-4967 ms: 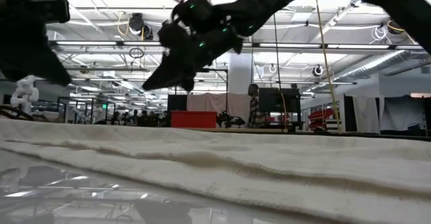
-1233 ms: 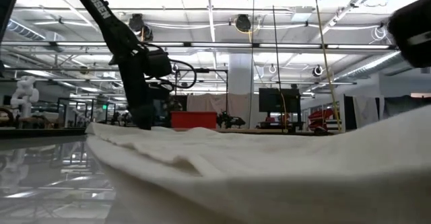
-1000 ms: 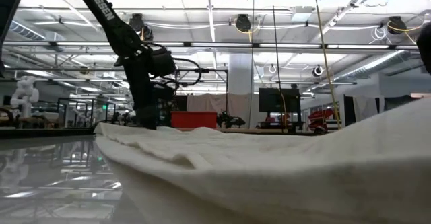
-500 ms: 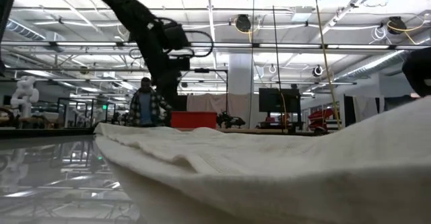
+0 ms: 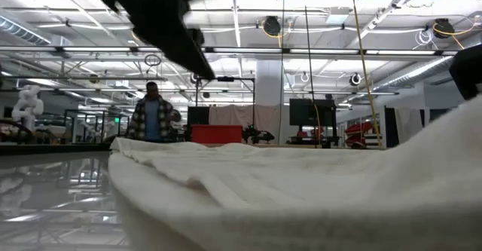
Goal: Roll towel
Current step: Roll the white-brown patterned towel
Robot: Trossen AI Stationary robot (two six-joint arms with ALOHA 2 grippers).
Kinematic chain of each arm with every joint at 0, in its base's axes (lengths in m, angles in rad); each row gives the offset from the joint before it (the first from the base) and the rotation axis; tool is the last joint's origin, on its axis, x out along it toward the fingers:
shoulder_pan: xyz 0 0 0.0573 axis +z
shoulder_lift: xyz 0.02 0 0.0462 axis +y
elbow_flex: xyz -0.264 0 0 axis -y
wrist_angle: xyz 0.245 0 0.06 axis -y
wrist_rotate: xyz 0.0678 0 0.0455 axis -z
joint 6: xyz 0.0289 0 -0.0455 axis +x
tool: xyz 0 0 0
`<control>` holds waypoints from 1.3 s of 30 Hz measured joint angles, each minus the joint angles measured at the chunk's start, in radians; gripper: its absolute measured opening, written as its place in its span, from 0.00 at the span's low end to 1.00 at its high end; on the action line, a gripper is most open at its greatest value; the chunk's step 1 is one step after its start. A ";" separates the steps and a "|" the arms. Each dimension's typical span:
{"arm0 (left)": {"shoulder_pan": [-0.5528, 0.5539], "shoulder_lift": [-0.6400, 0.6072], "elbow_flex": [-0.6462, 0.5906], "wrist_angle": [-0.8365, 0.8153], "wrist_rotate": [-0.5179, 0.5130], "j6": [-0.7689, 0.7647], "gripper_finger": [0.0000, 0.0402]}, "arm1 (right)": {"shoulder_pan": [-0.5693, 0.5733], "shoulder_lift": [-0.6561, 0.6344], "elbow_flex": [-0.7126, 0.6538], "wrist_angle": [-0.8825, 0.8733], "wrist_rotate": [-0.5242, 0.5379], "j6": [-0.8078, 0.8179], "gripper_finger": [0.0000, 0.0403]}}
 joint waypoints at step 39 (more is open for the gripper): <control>-0.558 0.738 0.506 0.914 -0.885 -0.093 0.78 | -0.332 -0.192 0.002 -0.034 -0.214 0.169 0.01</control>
